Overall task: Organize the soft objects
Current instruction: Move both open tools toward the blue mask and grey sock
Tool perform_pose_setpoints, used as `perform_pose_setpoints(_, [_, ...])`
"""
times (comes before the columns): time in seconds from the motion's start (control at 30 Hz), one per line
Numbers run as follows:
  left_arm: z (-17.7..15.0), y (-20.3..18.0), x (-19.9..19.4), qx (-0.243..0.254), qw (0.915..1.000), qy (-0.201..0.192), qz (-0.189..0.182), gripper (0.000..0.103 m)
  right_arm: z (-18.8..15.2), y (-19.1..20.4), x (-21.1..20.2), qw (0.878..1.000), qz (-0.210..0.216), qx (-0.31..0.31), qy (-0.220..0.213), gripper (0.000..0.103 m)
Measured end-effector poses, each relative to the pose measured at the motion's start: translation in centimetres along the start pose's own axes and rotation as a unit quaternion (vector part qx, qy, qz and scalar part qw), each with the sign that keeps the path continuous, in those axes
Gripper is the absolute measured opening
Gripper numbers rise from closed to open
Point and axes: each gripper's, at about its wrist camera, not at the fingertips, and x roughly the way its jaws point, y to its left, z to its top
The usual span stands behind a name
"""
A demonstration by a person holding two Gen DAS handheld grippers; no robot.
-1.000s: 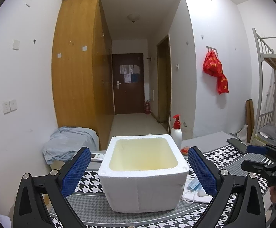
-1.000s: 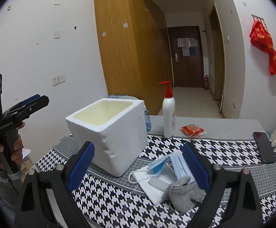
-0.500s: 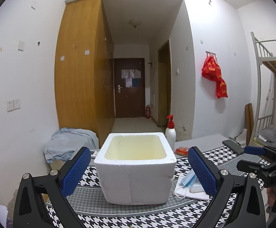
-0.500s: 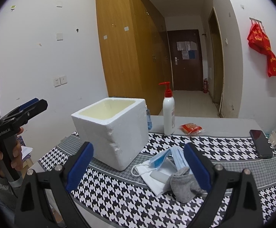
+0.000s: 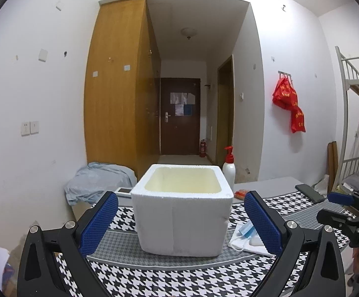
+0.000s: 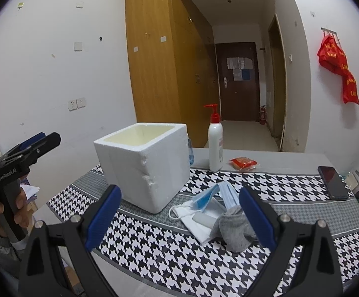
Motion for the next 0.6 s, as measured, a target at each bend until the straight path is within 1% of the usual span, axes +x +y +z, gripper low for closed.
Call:
perform_pose_setpoints(0.07, [-0.3, 0.1, -0.2, -0.002, 1.0000, -0.001, -0.001, 0.102, -0.3, 0.0, -0.1, 1.000, 0.001, -0.001, 0.000, 0.098])
perform_pose_setpoints(0.2, [-0.9, 0.1, -0.5, -0.005, 0.9999, -0.006, 0.011, 0.102, -1.0, 0.0, 0.0, 1.000, 0.001, 0.003, 0.003, 0.098])
perform_pose_setpoints(0.27, [-1.3, 0.3, -0.6, -0.011, 0.9999, -0.006, 0.011, 0.102, -1.3, -0.1, 0.1, 1.000, 0.001, 0.006, 0.006, 0.098])
perform_pose_setpoints(0.37, [-1.9, 0.2, -0.2, -0.016, 0.9999, 0.006, 0.003, 0.102, -1.7, -0.2, 0.3, 1.000, 0.002, 0.010, 0.010, 0.098])
perform_pose_setpoints(0.47, [-2.7, 0.3, 0.2, -0.026, 0.9992, 0.024, -0.017, 0.102, -2.0, -0.2, 0.4, 1.000, 0.003, 0.010, 0.013, 0.098])
perform_pose_setpoints(0.6, [-3.4, 0.9, 0.5, -0.044, 0.9982, 0.037, -0.016, 0.102, -2.3, -0.3, 0.5, 1.000, 0.006, 0.013, 0.016, 0.098])
